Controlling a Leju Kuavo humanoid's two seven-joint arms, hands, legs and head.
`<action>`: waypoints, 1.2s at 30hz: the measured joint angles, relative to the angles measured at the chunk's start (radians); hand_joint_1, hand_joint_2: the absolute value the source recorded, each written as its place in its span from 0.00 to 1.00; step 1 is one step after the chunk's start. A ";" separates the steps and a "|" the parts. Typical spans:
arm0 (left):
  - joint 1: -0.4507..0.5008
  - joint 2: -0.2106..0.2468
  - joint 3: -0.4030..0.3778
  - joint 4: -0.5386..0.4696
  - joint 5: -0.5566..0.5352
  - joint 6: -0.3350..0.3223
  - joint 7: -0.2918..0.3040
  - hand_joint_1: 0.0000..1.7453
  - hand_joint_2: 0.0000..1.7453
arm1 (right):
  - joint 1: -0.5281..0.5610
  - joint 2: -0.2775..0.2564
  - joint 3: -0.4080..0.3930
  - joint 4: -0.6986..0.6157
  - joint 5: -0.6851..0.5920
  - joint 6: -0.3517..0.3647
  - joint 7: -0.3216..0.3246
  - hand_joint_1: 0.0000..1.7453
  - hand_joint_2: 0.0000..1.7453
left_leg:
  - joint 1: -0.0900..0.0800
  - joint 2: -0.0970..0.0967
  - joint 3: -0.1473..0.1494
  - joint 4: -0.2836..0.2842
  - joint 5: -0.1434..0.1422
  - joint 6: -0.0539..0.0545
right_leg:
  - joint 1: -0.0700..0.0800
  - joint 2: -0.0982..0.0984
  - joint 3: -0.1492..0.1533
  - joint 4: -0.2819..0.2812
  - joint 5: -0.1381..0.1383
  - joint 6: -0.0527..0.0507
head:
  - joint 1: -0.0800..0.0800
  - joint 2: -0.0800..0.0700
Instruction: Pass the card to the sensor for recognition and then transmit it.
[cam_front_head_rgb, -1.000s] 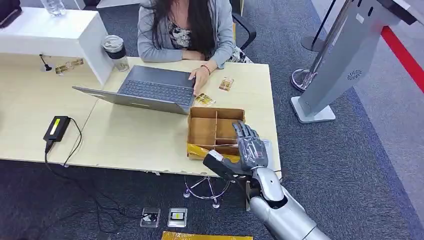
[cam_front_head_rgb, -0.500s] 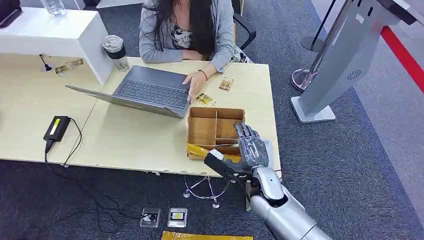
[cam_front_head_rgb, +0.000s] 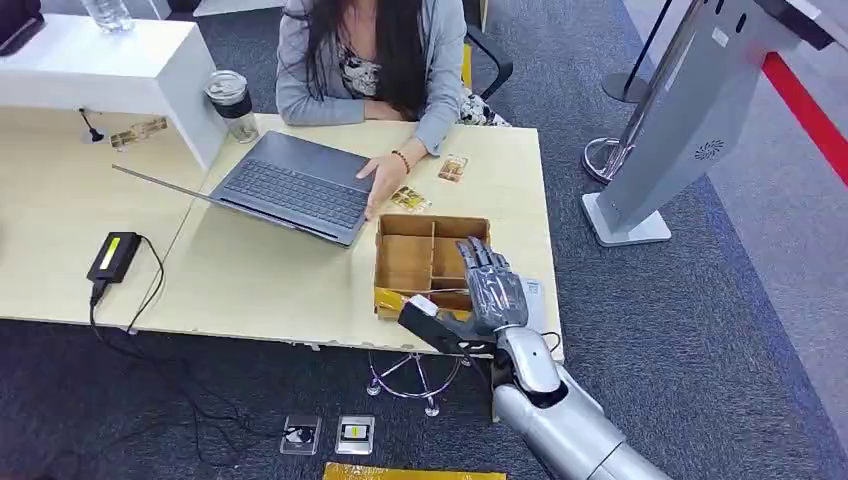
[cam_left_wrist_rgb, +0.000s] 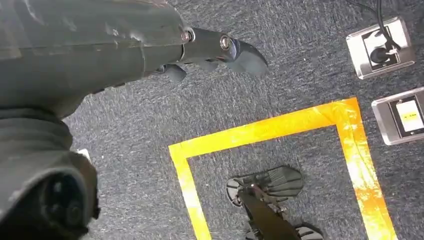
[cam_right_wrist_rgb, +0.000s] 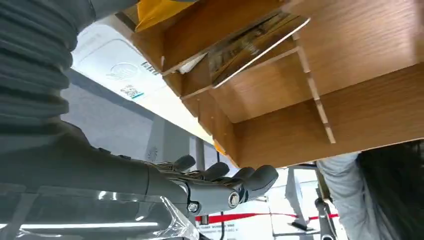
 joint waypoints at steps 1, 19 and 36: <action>0.000 0.000 -0.001 0.000 0.000 0.000 0.000 0.00 0.00 | -0.003 0.003 0.001 0.003 -0.001 -0.002 -0.002 0.00 1.00 | 0.000 0.000 0.000 0.000 0.000 0.000 | 0.000 0.000 0.000 0.000 0.000 0.000 | 0.000 0.000; 0.000 0.000 -0.012 0.000 0.009 0.005 0.000 0.00 0.00 | -0.017 0.029 0.038 0.031 -0.010 -0.007 -0.013 0.00 1.00 | 0.000 0.000 0.000 0.000 0.000 0.000 | 0.000 0.000 0.000 0.000 0.000 0.000 | 0.000 0.000; 0.000 0.000 -0.013 0.000 0.015 0.009 0.000 0.00 0.00 | 0.001 0.024 0.057 0.031 0.000 0.013 -0.008 0.00 1.00 | 0.000 0.000 0.000 0.000 0.000 0.000 | 0.000 0.000 0.000 0.000 0.000 0.000 | 0.000 0.000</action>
